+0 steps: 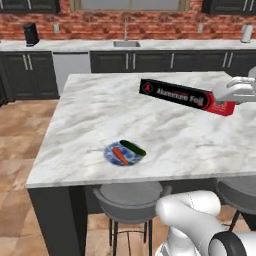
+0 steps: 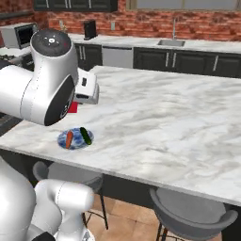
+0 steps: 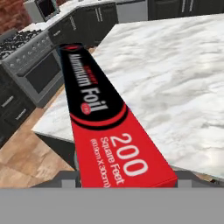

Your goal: Retrieve the tupperware and aluminum foil from the cabinet and place them on the dining counter near the plate with carrot and cucumber to prepare for storing leftovers.

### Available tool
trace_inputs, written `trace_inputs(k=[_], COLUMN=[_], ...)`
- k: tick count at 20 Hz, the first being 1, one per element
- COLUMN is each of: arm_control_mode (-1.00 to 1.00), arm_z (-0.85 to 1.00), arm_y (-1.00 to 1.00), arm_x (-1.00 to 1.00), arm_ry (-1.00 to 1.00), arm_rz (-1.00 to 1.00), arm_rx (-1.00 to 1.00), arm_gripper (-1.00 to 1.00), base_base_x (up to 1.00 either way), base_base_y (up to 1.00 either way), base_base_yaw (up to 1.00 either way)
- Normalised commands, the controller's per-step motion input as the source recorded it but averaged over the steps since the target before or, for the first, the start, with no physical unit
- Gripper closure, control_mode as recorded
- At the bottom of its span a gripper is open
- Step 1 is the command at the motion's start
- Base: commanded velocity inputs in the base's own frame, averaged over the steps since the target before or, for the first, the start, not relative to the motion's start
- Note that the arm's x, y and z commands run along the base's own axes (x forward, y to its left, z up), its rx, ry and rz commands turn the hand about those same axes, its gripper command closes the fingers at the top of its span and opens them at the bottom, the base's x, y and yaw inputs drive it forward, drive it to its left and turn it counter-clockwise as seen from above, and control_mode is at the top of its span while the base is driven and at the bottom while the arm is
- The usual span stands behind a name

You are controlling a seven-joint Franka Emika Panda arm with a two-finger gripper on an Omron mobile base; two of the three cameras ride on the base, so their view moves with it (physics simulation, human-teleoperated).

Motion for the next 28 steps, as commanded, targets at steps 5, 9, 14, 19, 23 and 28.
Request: trace_inputs(k=[5, 9, 14, 19, 23, 28], arm_control_mode=[1.00, 1.00, -1.00, -1.00, -1.00, -1.00], arm_z=[0.00, 0.00, -0.42, -0.79, -0.94, -0.96], arm_y=[0.00, 0.00, 0.22, 0.12, 0.09, 0.12], arm_x=[0.00, 0.00, 0.41, 0.53, 0.51, 0.44], arm_ry=[0.00, 0.00, 0.00, 0.03, 0.03, 0.02], arm_rz=[0.00, 0.00, -0.18, -0.20, -0.20, -0.17], arm_rx=[0.00, 0.00, 0.01, 0.00, 0.00, 0.01], arm_gripper=[1.00, 1.00, 1.00, 1.00, 1.00, 1.00], base_base_x=[0.60, 0.25, 0.00, 0.00, 0.00, 0.00], base_base_y=[0.55, 0.52, 0.00, 0.00, 0.00, 0.00], base_base_yaw=[-0.50, -0.32, 0.00, 0.00, 0.00, 0.00])
